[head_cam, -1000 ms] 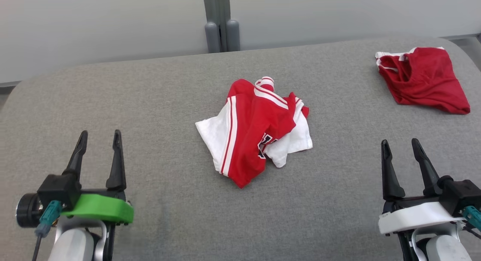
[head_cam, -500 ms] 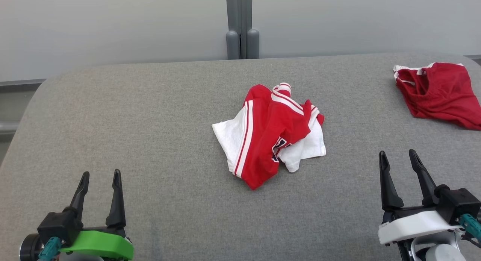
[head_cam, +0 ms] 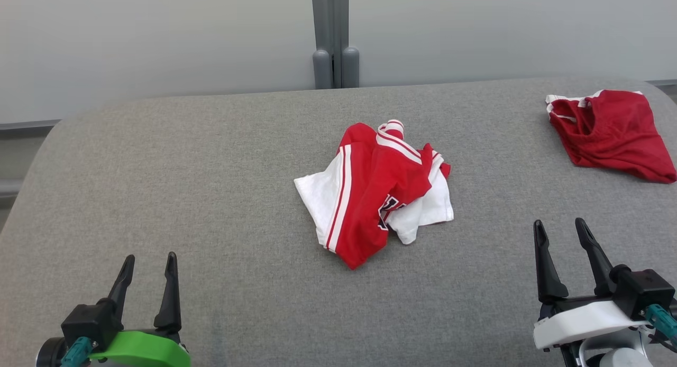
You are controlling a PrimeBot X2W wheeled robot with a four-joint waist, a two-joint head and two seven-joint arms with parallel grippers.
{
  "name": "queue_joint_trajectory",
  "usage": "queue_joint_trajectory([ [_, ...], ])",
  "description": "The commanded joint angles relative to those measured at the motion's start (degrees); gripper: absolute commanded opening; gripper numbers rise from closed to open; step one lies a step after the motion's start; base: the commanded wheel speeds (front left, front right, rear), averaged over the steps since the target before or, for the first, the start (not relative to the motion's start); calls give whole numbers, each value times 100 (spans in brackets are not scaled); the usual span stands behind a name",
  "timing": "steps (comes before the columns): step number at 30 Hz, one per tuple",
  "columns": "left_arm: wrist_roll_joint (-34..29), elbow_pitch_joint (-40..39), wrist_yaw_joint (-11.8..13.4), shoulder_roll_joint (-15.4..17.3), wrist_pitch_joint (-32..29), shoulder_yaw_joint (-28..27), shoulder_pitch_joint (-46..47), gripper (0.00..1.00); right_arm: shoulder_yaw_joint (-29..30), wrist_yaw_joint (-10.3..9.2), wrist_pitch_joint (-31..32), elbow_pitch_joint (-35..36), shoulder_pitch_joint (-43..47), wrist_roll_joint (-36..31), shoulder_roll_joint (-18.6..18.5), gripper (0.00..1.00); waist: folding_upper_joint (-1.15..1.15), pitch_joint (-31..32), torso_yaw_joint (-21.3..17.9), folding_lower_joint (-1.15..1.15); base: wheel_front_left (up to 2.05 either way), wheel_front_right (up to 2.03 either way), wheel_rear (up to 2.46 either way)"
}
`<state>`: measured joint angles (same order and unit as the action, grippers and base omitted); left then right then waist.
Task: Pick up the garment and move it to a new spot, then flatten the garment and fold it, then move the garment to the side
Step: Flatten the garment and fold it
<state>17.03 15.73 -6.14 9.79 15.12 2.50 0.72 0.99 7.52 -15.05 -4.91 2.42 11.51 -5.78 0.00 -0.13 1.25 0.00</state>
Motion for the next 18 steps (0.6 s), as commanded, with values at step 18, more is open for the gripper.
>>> queue_joint_trajectory([
  [18, -187, 37, -50, -34, 1, -88, 130, 100, 7, -5, -17, -120, 64, 60, -31, 100, 0, -20, 5, 0, 0, 0, 0],
])
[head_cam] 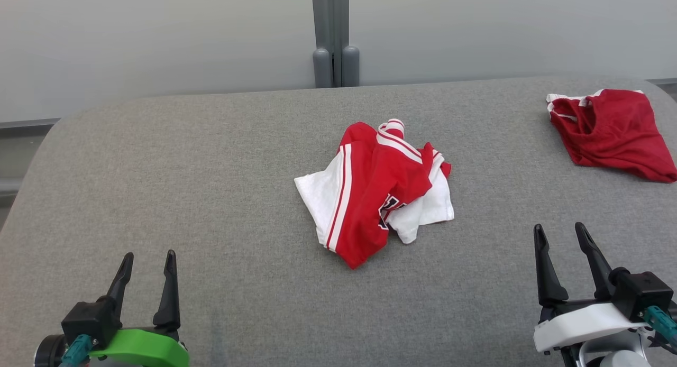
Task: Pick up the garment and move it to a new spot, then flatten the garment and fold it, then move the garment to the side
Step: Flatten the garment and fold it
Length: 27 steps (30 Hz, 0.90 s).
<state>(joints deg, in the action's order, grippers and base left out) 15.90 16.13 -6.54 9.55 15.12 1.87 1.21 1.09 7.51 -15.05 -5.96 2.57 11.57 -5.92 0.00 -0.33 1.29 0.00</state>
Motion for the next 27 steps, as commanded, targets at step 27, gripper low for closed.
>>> queue_joint_trajectory([
  [27, -314, -38, -30, -238, 1, -86, 296, 100, -275, -4, -17, -633, -941, -58, -227, 100, 0, -407, 238, 0, 0, 0, 0],
])
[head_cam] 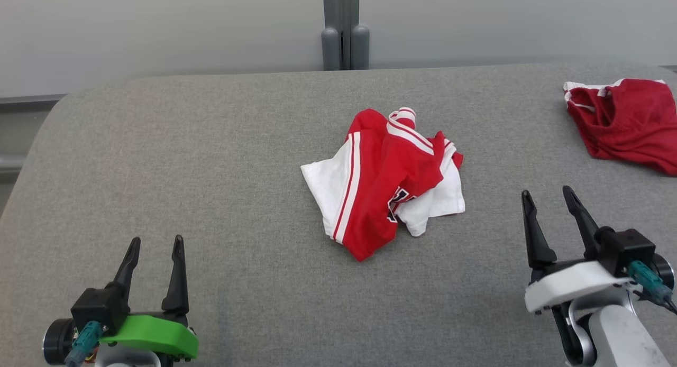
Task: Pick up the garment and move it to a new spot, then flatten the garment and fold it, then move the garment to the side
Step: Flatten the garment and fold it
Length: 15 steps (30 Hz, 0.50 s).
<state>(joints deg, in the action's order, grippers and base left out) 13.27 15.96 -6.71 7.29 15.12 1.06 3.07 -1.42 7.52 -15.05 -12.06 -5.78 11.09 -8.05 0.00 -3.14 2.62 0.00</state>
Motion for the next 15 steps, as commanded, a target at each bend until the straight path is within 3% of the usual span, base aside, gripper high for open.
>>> queue_joint_trajectory([
  [1, -68, -32, -10, -29, 1, -1, 153, 100, -71, -5, -10, -142, -243, -20, -67, 100, 0, -186, 143, 0, 0, 0, 0],
  [15, -214, 21, -36, -349, 1, 230, 688, 100, -739, -6, -1, -2517, -2662, 52, -704, 100, 0, -1035, 878, 0, 0, 0, 0],
])
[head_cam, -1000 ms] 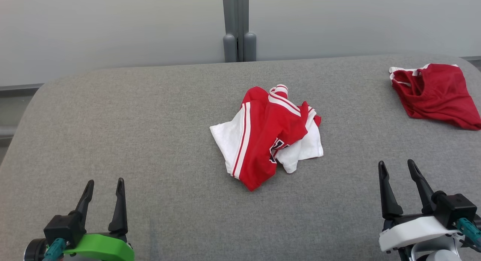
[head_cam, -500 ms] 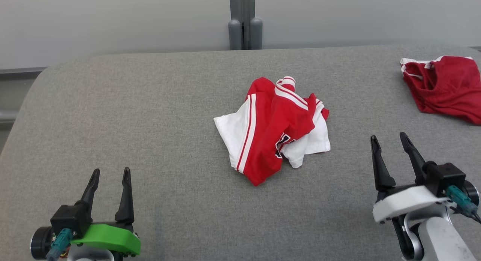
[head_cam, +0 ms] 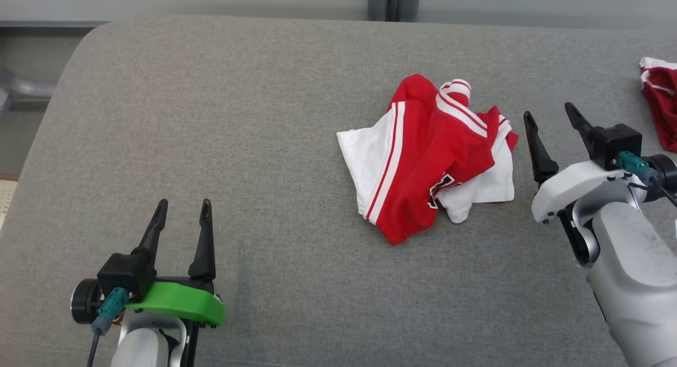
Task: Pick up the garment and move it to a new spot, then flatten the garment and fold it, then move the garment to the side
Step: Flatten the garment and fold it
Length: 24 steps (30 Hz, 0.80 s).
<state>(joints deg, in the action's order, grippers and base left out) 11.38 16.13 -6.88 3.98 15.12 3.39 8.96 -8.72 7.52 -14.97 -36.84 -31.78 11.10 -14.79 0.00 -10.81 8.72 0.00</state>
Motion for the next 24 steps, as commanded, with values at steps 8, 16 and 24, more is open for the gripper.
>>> queue_joint_trajectory([
  [8, 36, 58, -31, -91, 1, 218, 363, 100, -350, -6, 14, -1461, -976, 205, -165, 100, 0, -604, 654, 0, 0, 0, 0],
  [16, 188, 127, 24, -106, 1, 418, 479, 100, -641, -5, 332, -2502, -1360, 625, -124, 42, 0, -749, 897, 0, 0, 0, 0],
  [24, 264, 147, 117, -108, 1, 435, 404, 100, -1038, -4, 51, -2471, -1548, 908, -234, 0, 0, -653, 871, 0, 0, 0, 0],
])
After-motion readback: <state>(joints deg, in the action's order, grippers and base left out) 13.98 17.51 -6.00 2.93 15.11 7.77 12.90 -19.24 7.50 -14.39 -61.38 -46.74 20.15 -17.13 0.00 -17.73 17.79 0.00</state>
